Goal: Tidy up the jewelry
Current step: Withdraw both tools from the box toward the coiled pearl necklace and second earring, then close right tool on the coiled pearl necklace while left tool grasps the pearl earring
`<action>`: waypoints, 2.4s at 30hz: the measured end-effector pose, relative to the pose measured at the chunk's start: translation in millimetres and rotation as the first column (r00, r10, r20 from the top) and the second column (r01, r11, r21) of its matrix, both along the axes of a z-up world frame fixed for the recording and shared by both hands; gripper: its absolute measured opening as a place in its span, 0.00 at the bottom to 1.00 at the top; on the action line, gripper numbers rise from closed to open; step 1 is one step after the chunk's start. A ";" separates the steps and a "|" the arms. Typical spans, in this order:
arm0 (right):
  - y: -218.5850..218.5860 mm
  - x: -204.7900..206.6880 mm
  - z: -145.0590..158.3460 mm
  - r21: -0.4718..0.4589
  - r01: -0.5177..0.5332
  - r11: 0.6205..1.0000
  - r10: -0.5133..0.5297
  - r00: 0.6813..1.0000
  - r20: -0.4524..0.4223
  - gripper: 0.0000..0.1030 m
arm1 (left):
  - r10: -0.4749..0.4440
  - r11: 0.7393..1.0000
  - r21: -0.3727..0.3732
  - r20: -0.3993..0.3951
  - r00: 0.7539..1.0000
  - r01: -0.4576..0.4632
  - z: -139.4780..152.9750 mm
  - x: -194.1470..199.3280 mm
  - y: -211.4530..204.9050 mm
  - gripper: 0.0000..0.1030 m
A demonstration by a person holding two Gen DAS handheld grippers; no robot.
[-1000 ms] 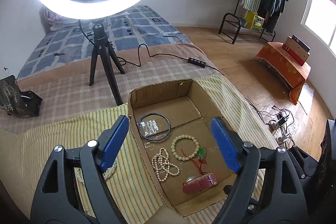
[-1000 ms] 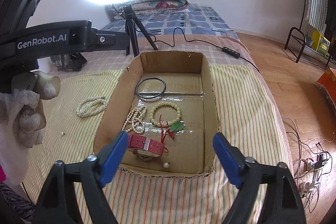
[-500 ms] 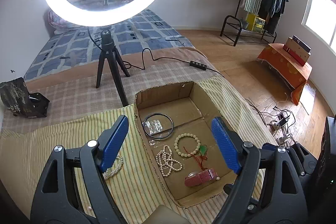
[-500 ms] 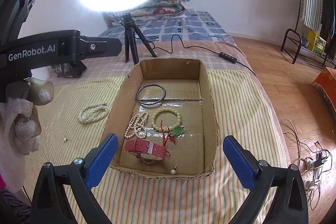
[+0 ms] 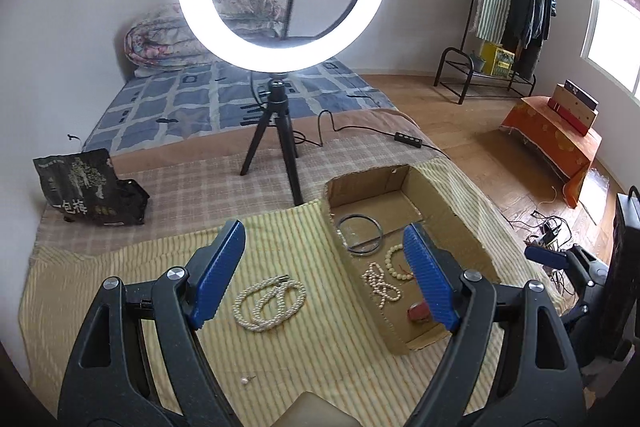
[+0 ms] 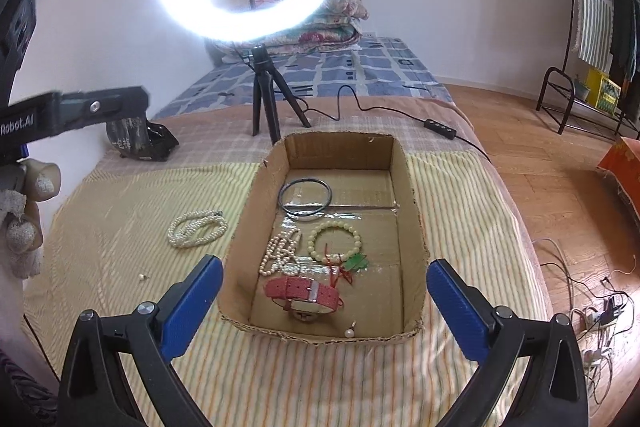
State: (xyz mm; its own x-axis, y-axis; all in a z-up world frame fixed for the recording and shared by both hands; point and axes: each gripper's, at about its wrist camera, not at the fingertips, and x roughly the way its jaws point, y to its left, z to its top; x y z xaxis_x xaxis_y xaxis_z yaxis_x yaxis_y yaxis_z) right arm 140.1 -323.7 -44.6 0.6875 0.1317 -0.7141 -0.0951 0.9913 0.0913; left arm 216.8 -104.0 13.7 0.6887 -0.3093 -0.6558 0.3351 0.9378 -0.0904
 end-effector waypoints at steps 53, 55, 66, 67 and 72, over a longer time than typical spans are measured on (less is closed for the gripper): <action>180.7 134.2 -94.1 0.249 -0.013 0.968 0.129 0.881 -0.456 0.35 | -0.208 0.971 0.056 -0.268 0.940 0.231 -163.4 -47.9 86.2 0.28; 179.5 139.2 -97.4 0.241 0.004 0.970 0.110 0.882 -0.458 0.34 | -0.207 0.972 0.046 -0.282 0.937 0.228 -168.0 -43.3 87.0 0.26; 177.1 160.3 -117.3 0.238 0.056 0.970 0.070 0.868 -0.492 0.33 | -0.194 0.977 0.016 -0.323 0.926 0.211 -184.9 -26.6 91.5 0.26; 176.4 161.7 -119.2 0.242 0.063 0.968 0.067 0.866 -0.496 0.33 | -0.195 0.977 0.014 -0.324 0.926 0.211 -185.3 -26.2 91.7 0.26; 173.1 167.1 -126.5 0.243 0.097 0.965 0.042 0.860 -0.509 0.34 | -0.197 0.978 0.001 -0.326 0.925 0.208 -187.1 -24.9 91.4 0.26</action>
